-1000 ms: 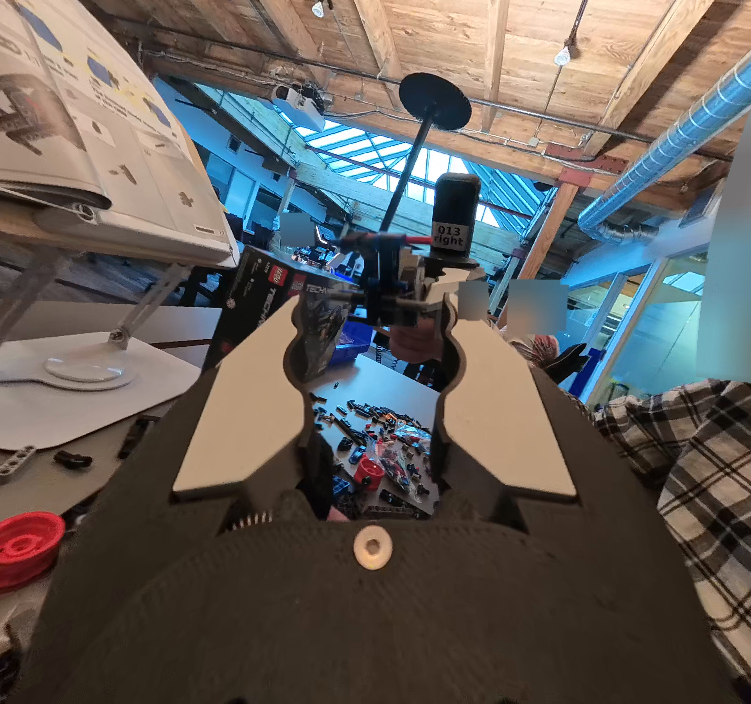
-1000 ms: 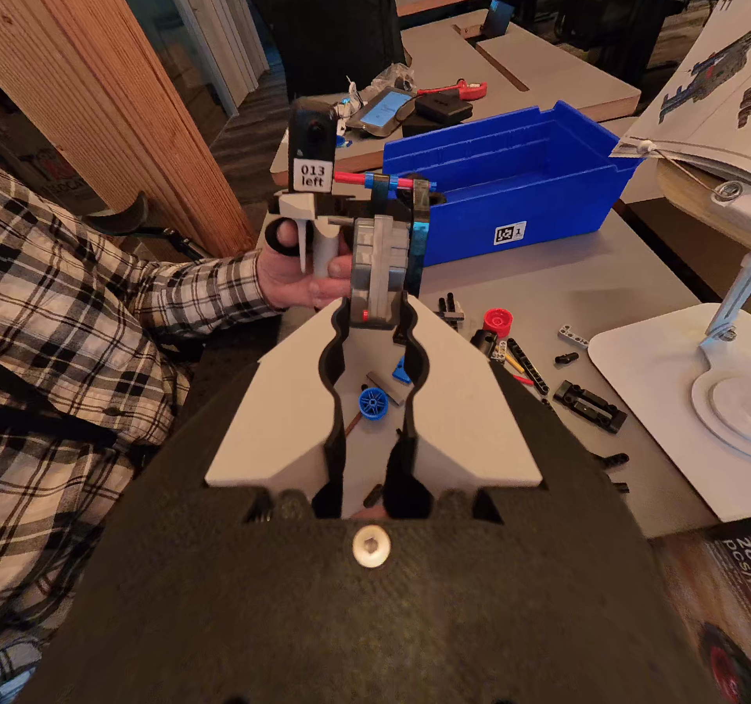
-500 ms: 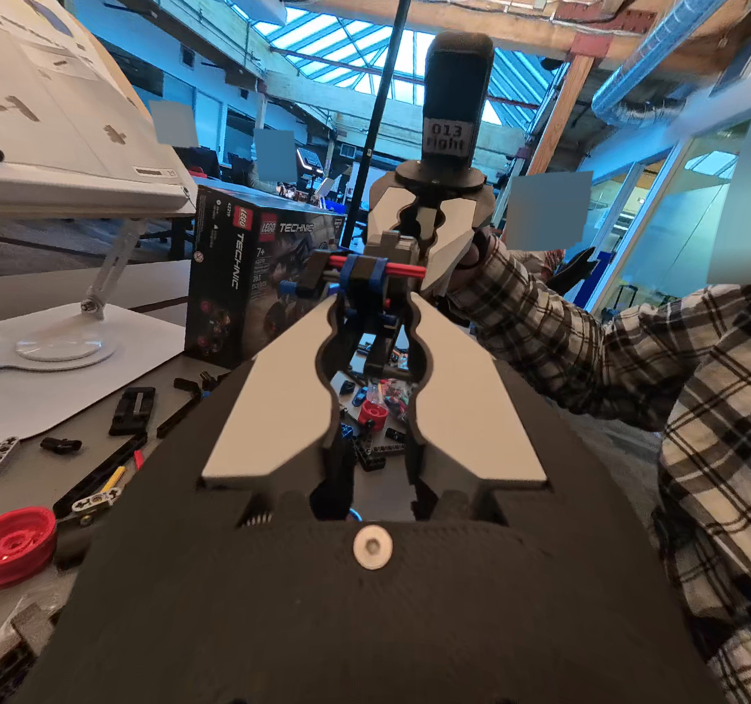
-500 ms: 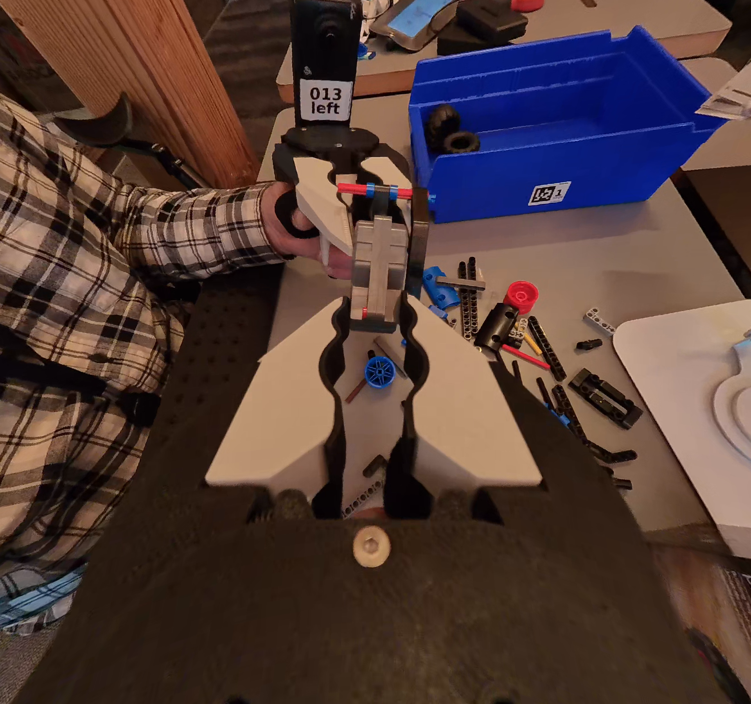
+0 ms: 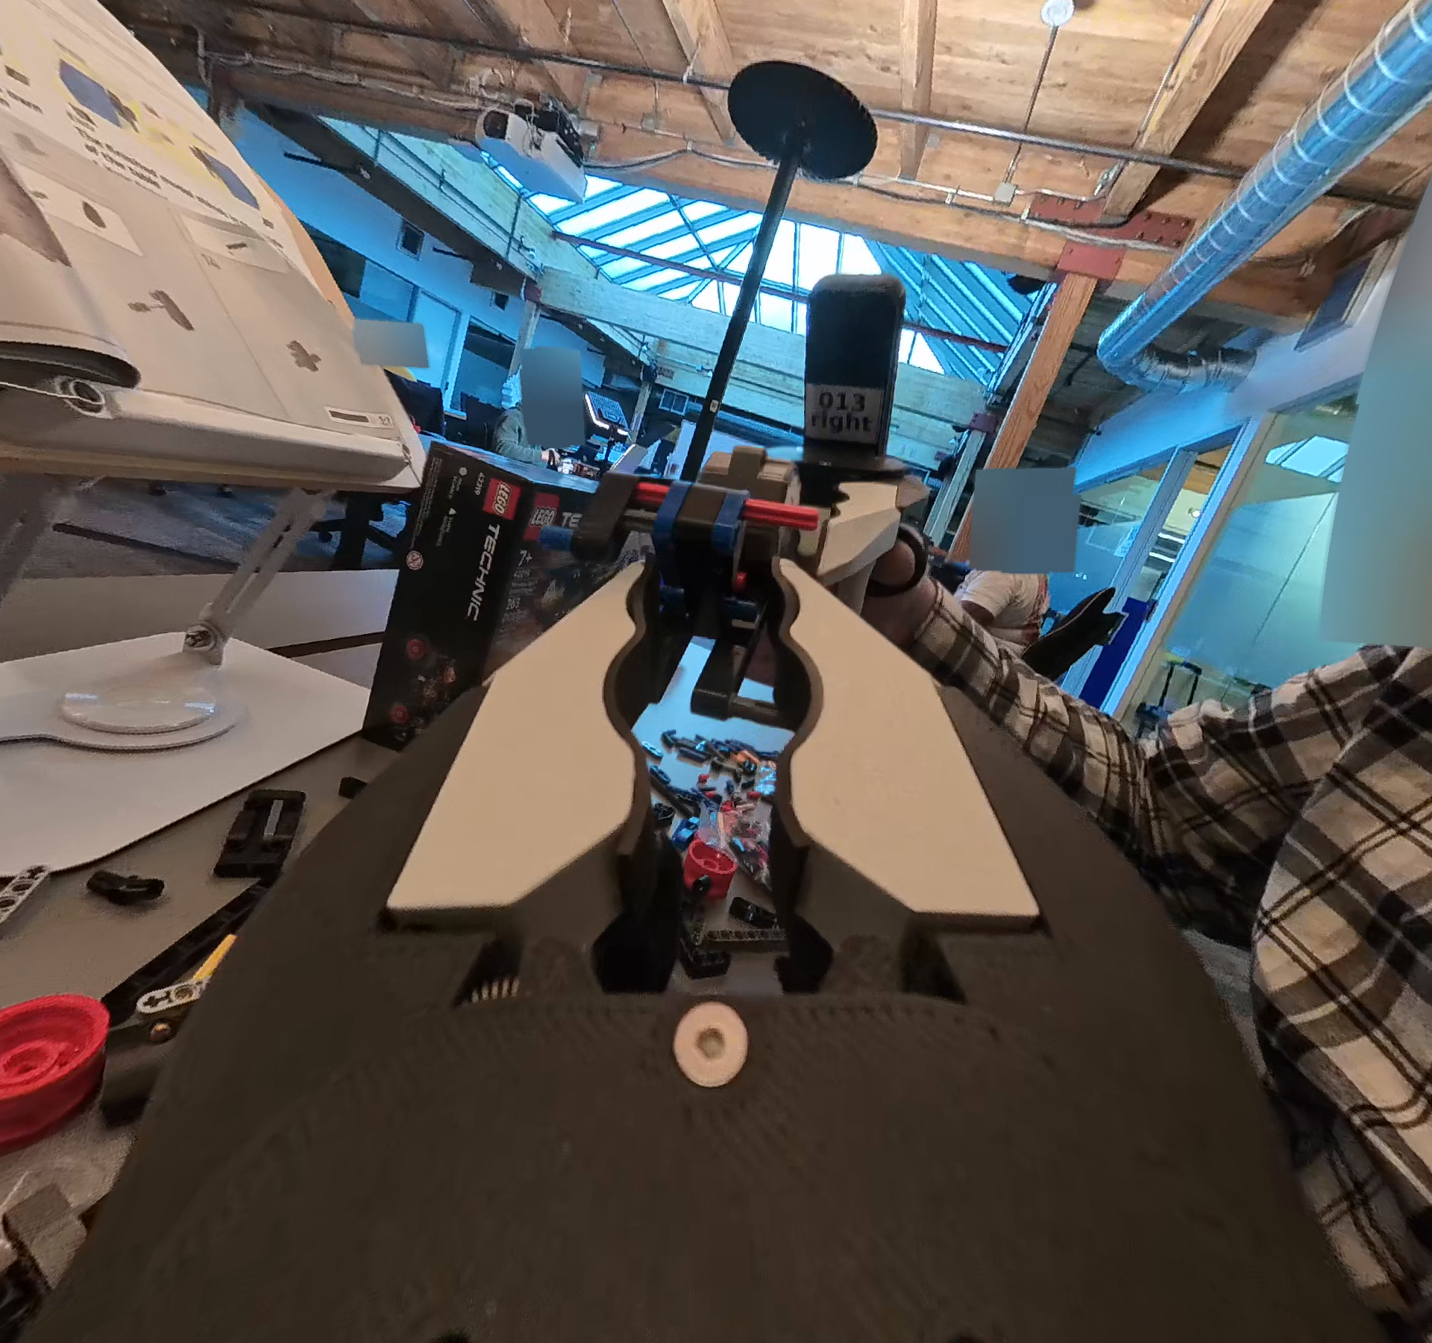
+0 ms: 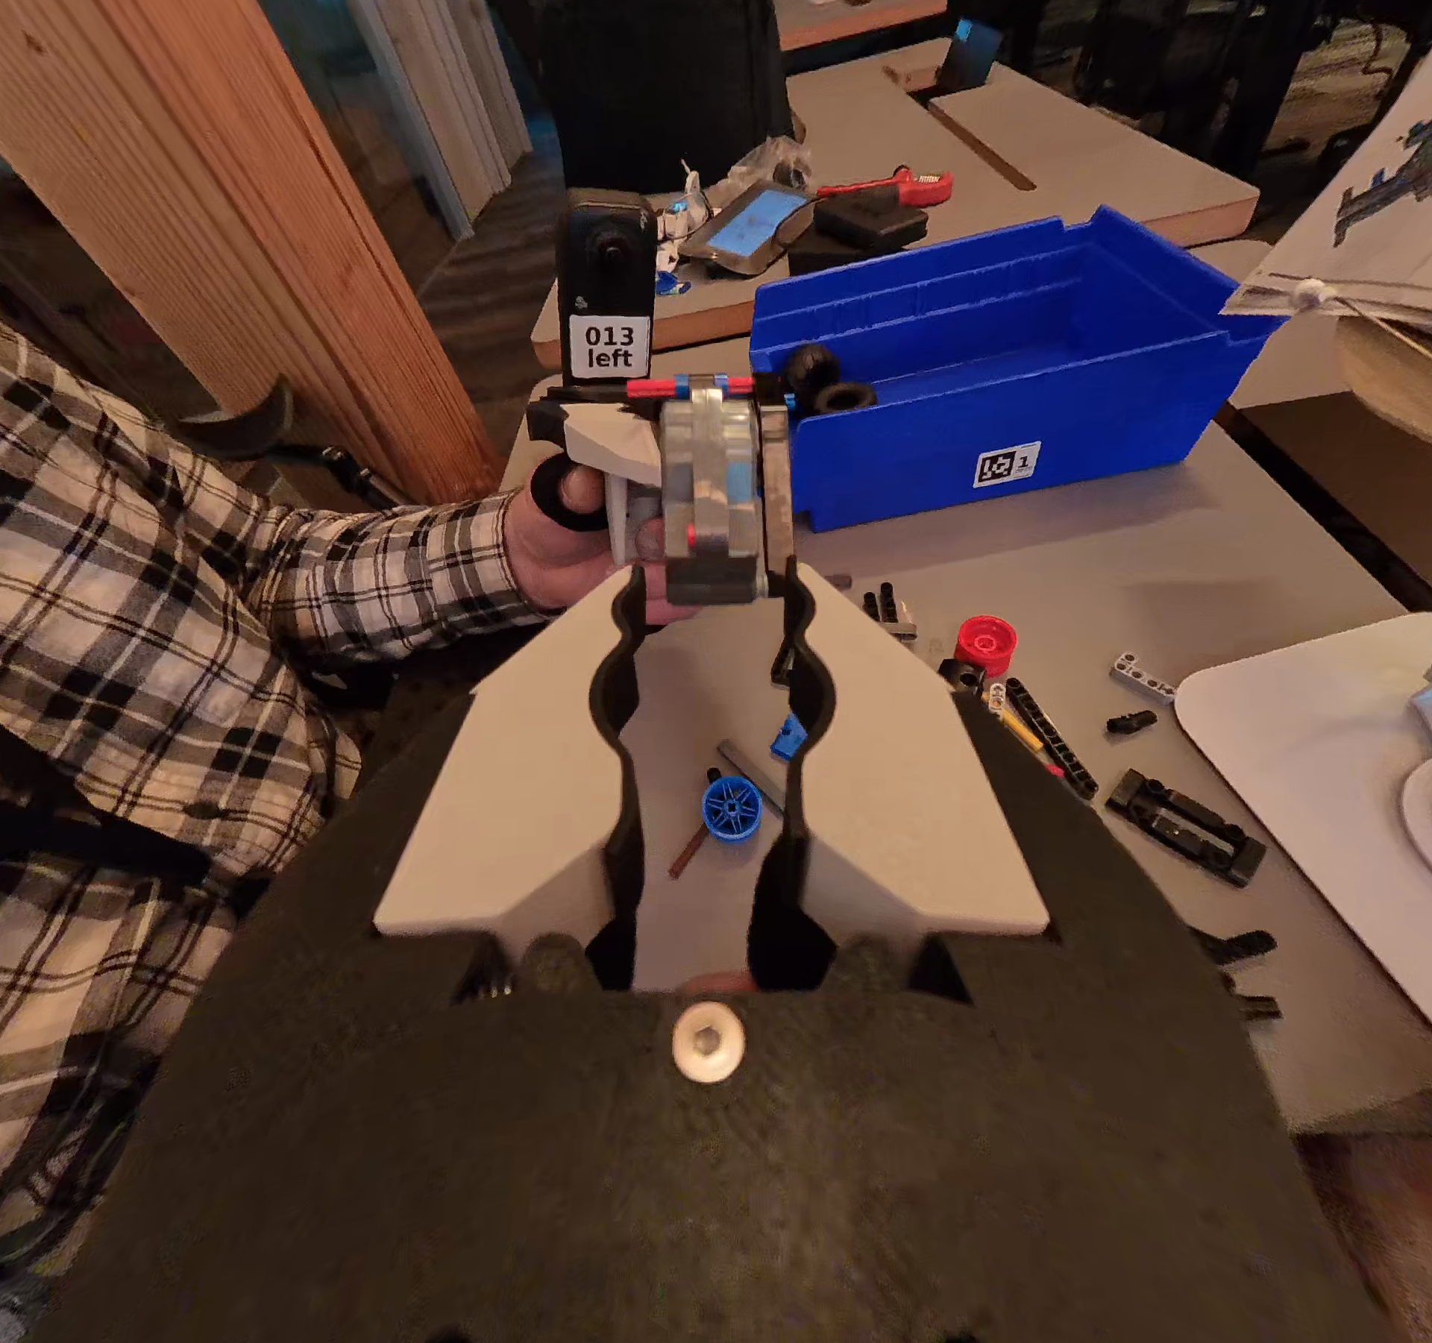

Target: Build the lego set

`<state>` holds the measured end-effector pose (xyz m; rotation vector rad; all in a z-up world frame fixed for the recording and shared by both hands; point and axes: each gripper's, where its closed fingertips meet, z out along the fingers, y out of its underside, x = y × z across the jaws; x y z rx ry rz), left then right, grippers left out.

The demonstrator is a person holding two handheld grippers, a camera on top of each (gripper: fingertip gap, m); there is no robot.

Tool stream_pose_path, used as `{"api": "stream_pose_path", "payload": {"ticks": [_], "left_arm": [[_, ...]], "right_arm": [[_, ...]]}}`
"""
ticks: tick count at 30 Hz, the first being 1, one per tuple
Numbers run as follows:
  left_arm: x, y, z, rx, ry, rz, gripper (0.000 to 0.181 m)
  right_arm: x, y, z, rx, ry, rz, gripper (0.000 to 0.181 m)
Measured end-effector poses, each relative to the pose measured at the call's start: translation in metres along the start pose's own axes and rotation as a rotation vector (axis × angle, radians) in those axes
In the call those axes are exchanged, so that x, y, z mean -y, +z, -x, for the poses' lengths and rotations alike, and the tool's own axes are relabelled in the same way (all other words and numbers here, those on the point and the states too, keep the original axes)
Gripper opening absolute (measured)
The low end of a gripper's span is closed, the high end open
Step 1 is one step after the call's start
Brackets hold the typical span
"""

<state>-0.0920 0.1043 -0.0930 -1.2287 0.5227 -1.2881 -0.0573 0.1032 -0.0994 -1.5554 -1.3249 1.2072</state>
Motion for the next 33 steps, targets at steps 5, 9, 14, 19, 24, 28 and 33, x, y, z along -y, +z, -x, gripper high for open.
{"api": "stream_pose_path", "payload": {"ticks": [5, 9, 14, 19, 24, 28, 33], "left_arm": [[-0.001, 0.002, 0.001, 0.001, -0.012, -0.004, 0.025], [-0.004, 0.005, -0.002, -0.013, -0.018, 0.003, 0.025], [-0.004, 0.004, -0.002, -0.017, -0.042, -0.005, 0.025], [-0.001, 0.004, -0.004, -0.029, -0.049, -0.012, 0.035], [-0.003, 0.005, -0.005, -0.037, -0.056, -0.001, 0.038], [-0.003, 0.005, -0.004, -0.031, -0.053, 0.0, 0.039], [-0.005, 0.005, -0.003, -0.026, -0.048, 0.005, 0.037]], "right_arm": [[-0.002, 0.003, 0.003, -0.013, 0.032, -0.046, 0.035], [0.0, 0.007, 0.004, -0.03, 0.041, -0.091, 0.028], [0.002, 0.007, 0.002, -0.035, 0.053, -0.139, 0.023], [0.004, 0.007, 0.001, -0.028, 0.086, -0.185, 0.023], [0.007, 0.002, 0.0, -0.009, 0.125, -0.238, 0.023], [0.009, -0.003, -0.003, 0.006, 0.16, -0.283, 0.023], [0.008, -0.004, -0.003, 0.018, 0.179, -0.308, 0.023]]}}
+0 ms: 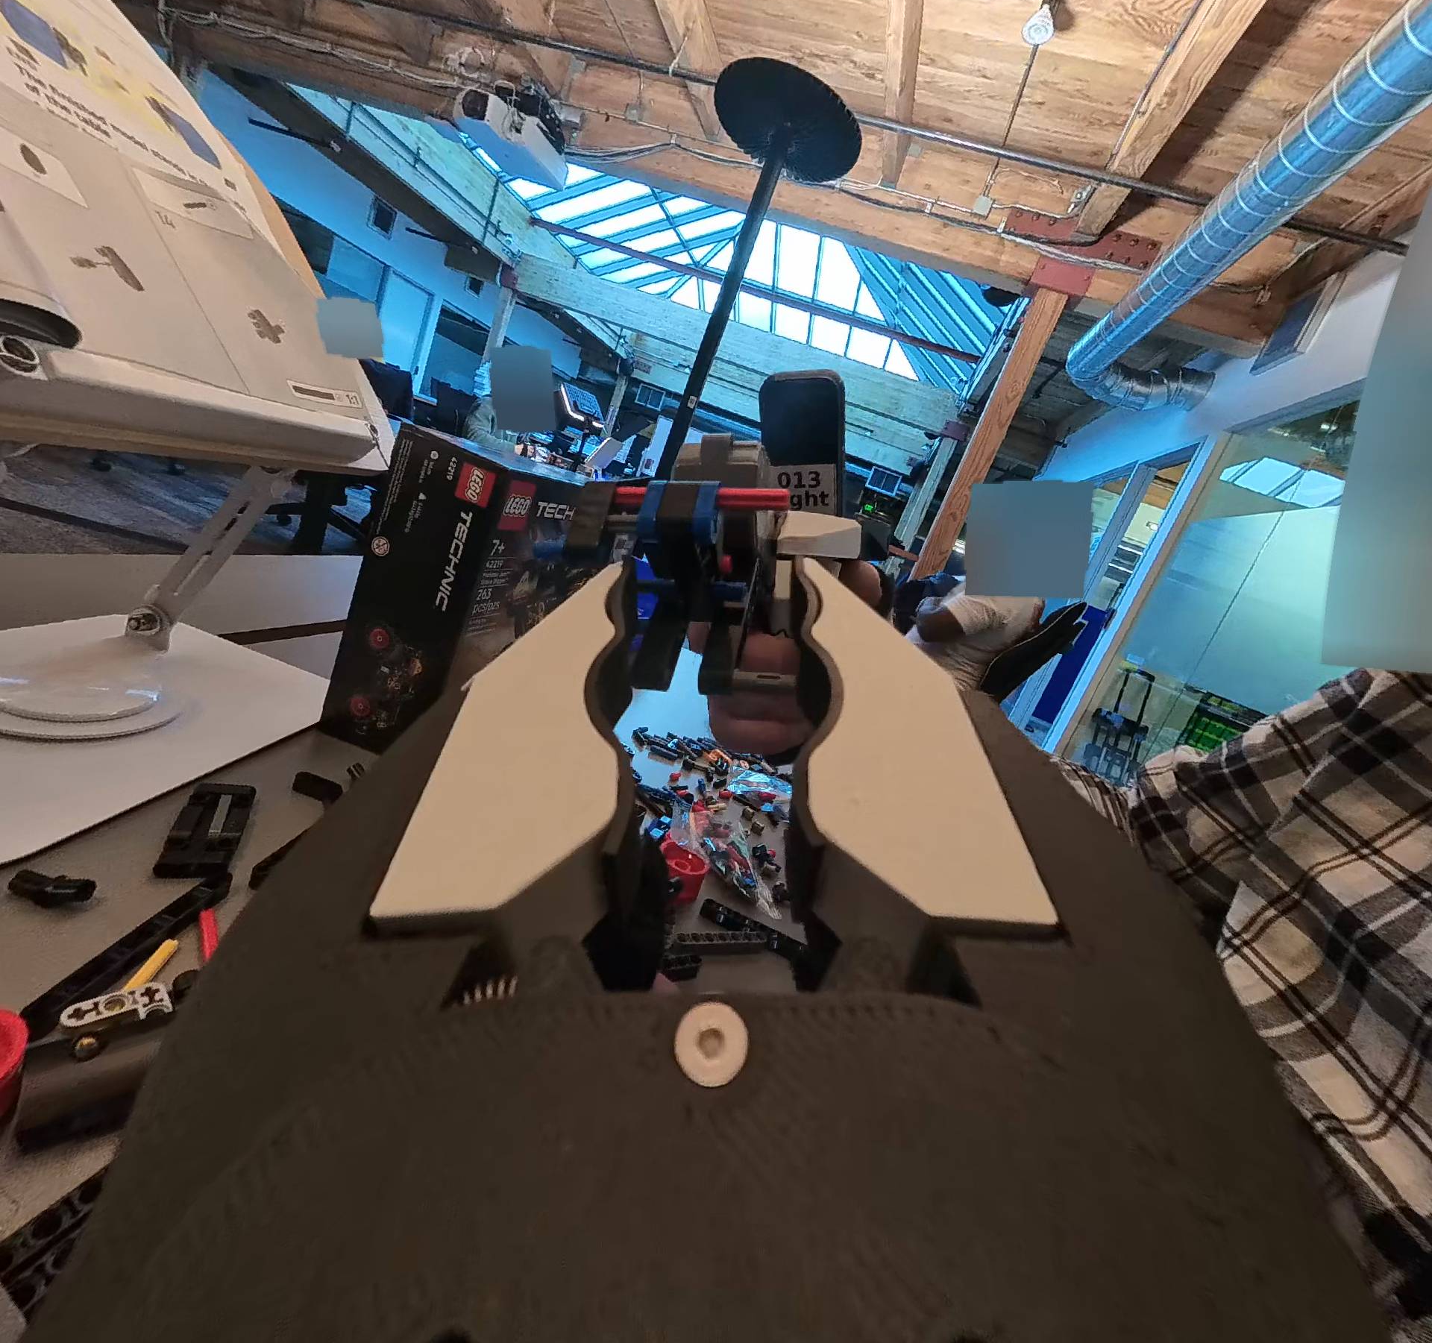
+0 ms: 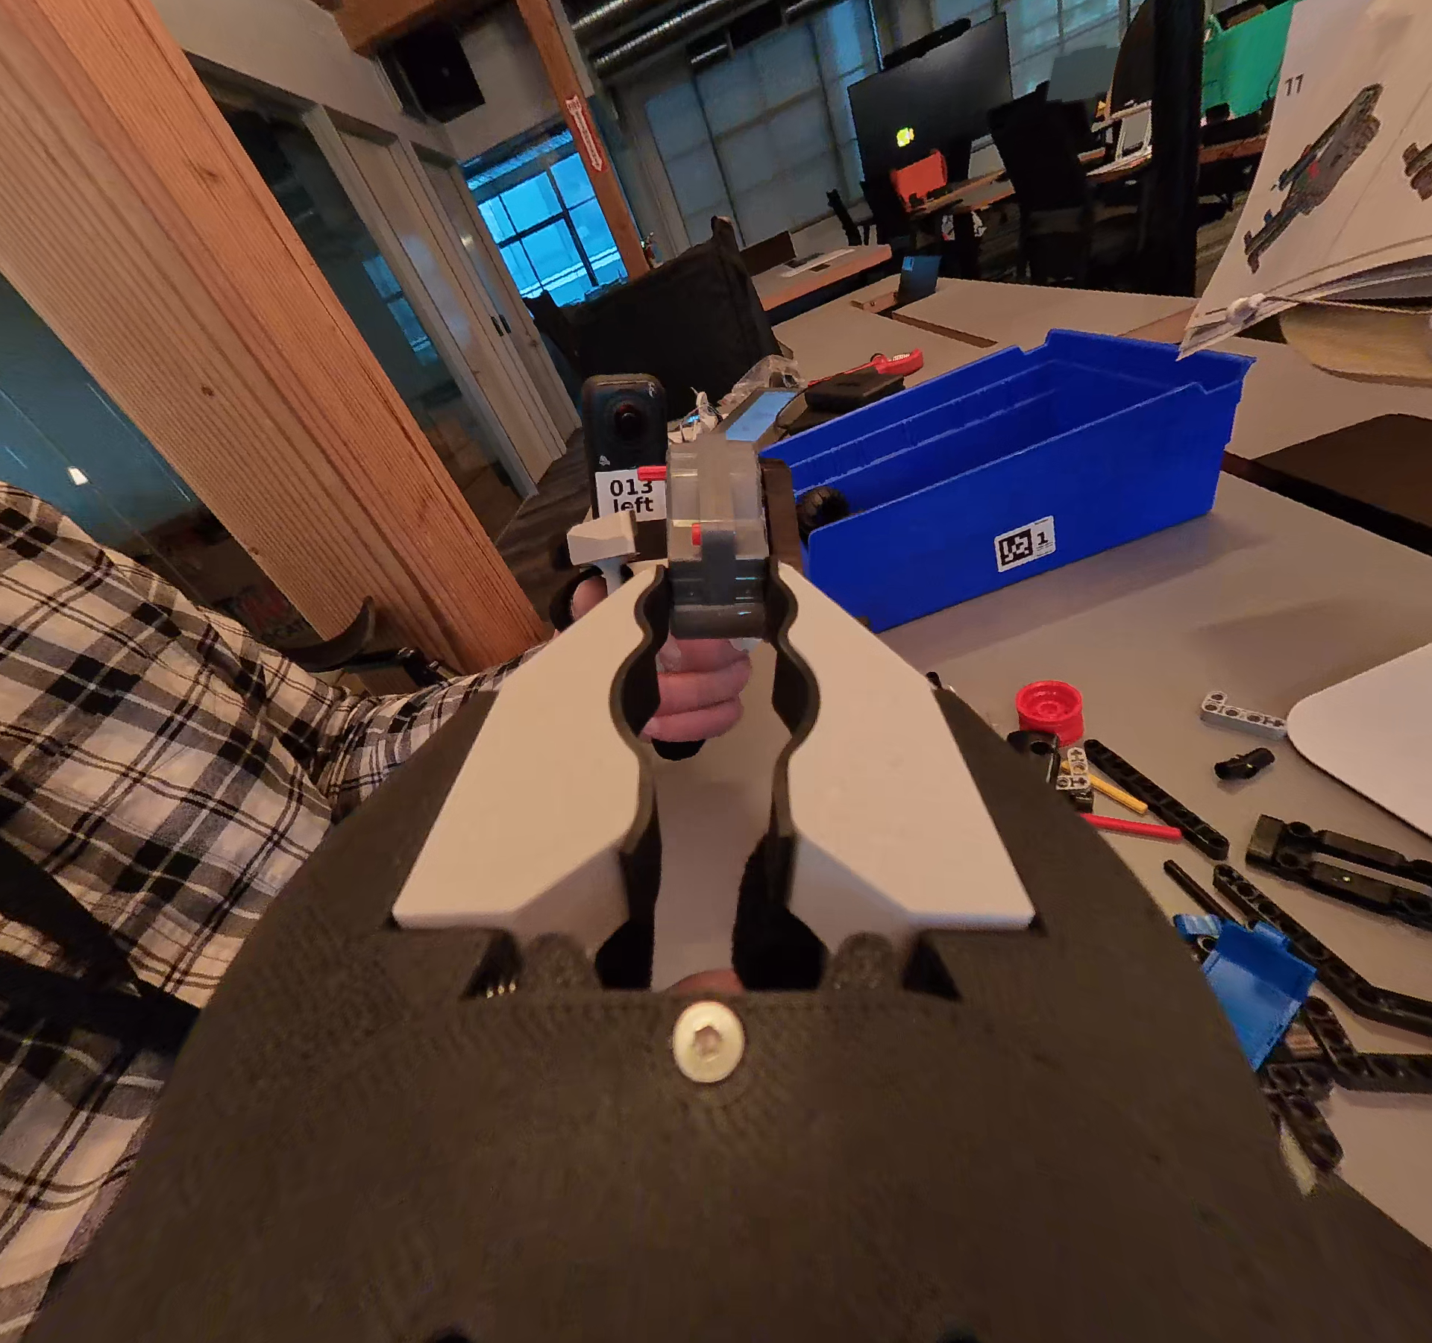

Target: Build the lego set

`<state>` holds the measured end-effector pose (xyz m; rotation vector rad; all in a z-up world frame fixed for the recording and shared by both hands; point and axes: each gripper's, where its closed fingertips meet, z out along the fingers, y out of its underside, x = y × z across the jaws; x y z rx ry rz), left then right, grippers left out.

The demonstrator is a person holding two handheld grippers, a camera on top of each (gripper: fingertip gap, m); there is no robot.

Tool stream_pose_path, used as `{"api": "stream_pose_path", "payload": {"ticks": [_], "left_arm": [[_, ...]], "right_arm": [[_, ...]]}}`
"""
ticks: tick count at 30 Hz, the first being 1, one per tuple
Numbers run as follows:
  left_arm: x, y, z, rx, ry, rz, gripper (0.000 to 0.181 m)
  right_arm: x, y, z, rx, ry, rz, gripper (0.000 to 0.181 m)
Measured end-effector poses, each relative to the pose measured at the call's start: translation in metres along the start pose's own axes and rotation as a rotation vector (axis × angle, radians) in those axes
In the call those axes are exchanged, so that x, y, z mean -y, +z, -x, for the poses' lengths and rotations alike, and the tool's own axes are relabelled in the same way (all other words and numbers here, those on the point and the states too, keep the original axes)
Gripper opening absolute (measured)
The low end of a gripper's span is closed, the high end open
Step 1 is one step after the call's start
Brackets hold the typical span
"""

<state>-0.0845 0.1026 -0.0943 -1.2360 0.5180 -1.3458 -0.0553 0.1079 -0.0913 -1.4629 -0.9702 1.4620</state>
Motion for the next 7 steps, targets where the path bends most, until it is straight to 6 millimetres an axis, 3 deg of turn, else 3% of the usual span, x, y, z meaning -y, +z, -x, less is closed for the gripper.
{"api": "stream_pose_path", "payload": {"ticks": [7], "left_arm": [[-0.0027, 0.0014, 0.0003, 0.005, 0.009, 0.011, 0.029]], "right_arm": [[-0.0005, -0.0002, 0.0032, 0.02, -0.011, -0.006, 0.023]]}}
